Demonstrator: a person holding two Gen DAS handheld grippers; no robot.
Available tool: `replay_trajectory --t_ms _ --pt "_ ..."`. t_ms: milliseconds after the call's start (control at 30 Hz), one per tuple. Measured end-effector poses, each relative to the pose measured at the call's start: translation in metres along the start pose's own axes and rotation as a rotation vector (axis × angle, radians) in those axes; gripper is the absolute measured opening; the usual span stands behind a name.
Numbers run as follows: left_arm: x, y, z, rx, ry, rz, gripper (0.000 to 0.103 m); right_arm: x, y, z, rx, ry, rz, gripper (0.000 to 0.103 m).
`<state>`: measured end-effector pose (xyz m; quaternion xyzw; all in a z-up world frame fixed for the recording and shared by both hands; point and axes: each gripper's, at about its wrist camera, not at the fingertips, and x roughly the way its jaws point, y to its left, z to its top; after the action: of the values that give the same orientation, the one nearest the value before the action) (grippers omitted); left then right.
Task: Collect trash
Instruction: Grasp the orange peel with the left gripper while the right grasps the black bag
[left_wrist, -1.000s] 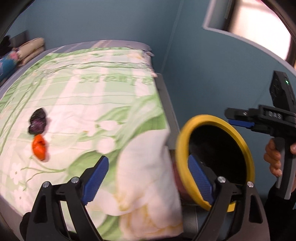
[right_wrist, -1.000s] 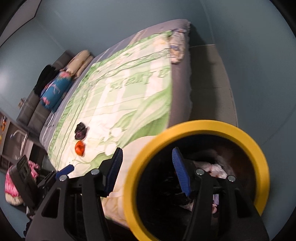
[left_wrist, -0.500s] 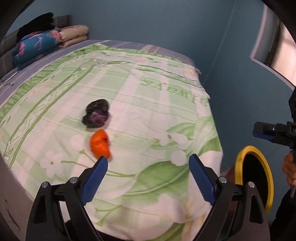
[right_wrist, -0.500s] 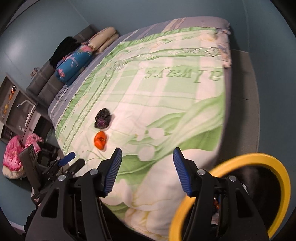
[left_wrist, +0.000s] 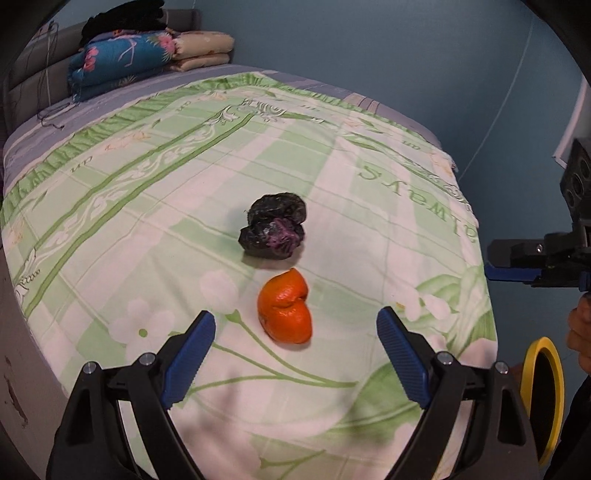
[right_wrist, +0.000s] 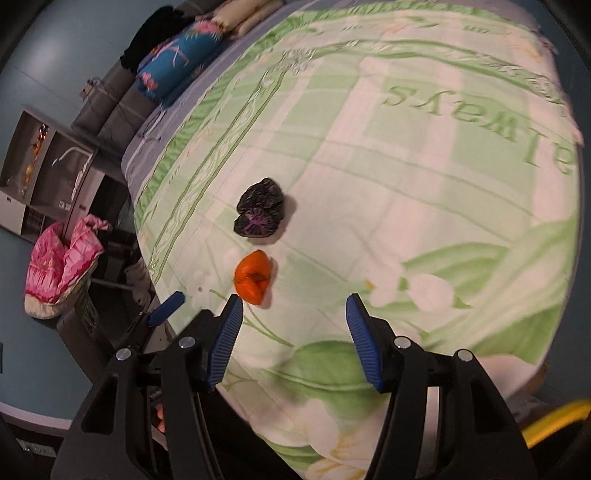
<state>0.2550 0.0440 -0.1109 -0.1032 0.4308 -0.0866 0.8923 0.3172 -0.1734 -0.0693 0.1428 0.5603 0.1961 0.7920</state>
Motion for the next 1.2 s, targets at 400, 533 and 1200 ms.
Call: replay_trajectory --t_ms 400,533,1200 --pt "0.059 0.022 0.008 -0.053 0.086 -0.001 0.086 0.122 0.024 0.078 0.056 0.223 0.034 0.055" --pt "0.072 0.022 0.011 -0.042 0.099 0.000 0.086 0.151 0.028 0.097 0.089 0.256 -0.001 0.055" --pt "0.095 0.018 0.001 -0.033 0.134 -0.045 0.041 0.218 0.047 0.123 0.089 0.340 -0.067 0.040"
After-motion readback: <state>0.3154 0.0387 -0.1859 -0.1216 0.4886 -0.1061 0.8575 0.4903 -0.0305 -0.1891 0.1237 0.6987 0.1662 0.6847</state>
